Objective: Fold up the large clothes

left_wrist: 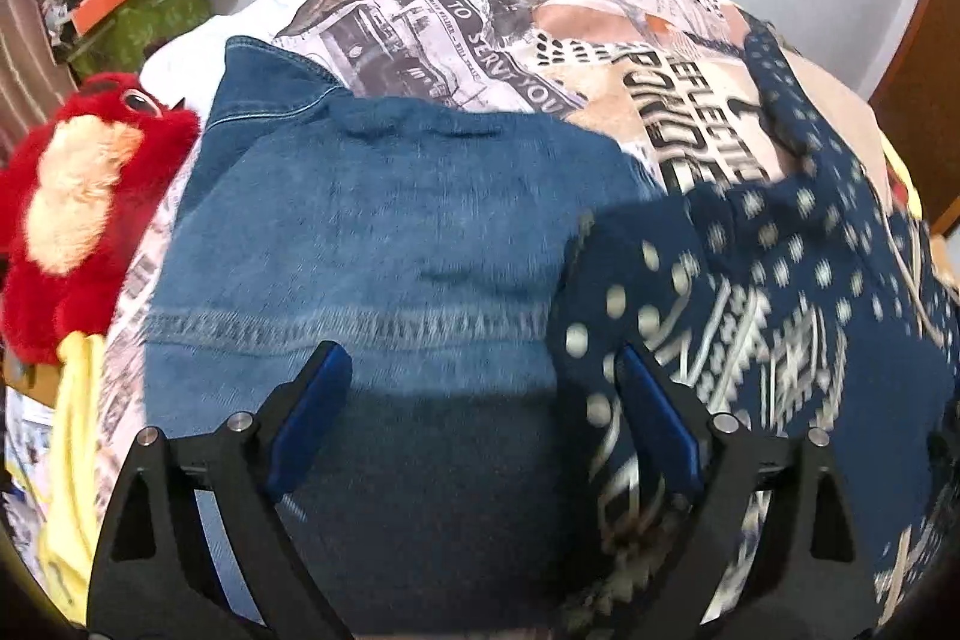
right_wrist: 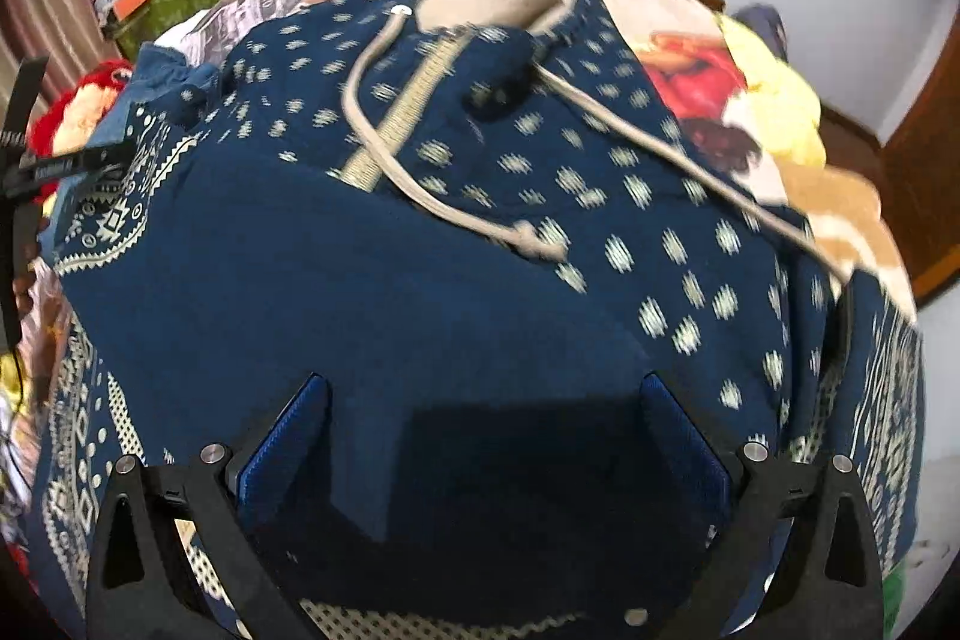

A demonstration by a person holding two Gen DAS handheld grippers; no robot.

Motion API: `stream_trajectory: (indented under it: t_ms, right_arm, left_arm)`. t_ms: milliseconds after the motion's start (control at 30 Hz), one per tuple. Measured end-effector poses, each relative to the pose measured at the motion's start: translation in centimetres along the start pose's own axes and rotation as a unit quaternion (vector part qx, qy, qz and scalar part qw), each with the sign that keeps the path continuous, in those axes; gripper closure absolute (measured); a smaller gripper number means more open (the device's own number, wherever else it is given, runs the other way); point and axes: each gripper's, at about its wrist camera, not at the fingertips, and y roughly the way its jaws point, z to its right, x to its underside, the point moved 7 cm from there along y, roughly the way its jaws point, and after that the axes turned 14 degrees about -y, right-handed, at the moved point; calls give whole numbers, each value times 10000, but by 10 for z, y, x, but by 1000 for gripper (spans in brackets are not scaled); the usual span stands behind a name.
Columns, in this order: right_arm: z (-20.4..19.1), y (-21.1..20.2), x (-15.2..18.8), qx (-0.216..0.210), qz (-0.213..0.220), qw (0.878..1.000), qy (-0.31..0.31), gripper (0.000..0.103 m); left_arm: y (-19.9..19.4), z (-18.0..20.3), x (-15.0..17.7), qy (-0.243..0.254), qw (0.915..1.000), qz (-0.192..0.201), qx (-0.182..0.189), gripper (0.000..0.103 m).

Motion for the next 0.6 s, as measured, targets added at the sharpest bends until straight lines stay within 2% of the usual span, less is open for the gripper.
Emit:
stream_trajectory:
  t_ms: [100, 167, 267, 333, 433, 533, 600]
  right_arm:
    - [8, -4, 11, -89, -32, 9998, 179, 0]
    - [11, -8, 20, 4, -52, 9999, 146, 0]
    - [15, -15, 31, 254, -151, 9996, -3, 0]
    - [19, -20, 41, 271, -232, 9994, 45, 0]
    - [30, -29, 58, 266, -359, 9986, 281, 0]
    - [38, -45, 73, 239, -374, 9978, 491, 0]
    - [44, -60, 81, 340, -350, 9974, 522, 0]
  left_arm:
    - [-21, 4, 24, 197, 9993, -128, 301, 11]
    - [-30, 6, 42, 334, 9987, -176, 330, 11]
    - [-31, 1, 72, 562, 9979, -323, 63, 11]
    - [-28, -6, 87, 540, 9976, -430, -55, 11]
    - [-28, -14, 99, 390, 9978, -517, -130, 11]
    - [-33, -20, 111, 472, 9965, -537, -428, 11]
    - [-42, -20, 115, 477, 9965, -527, -431, 11]
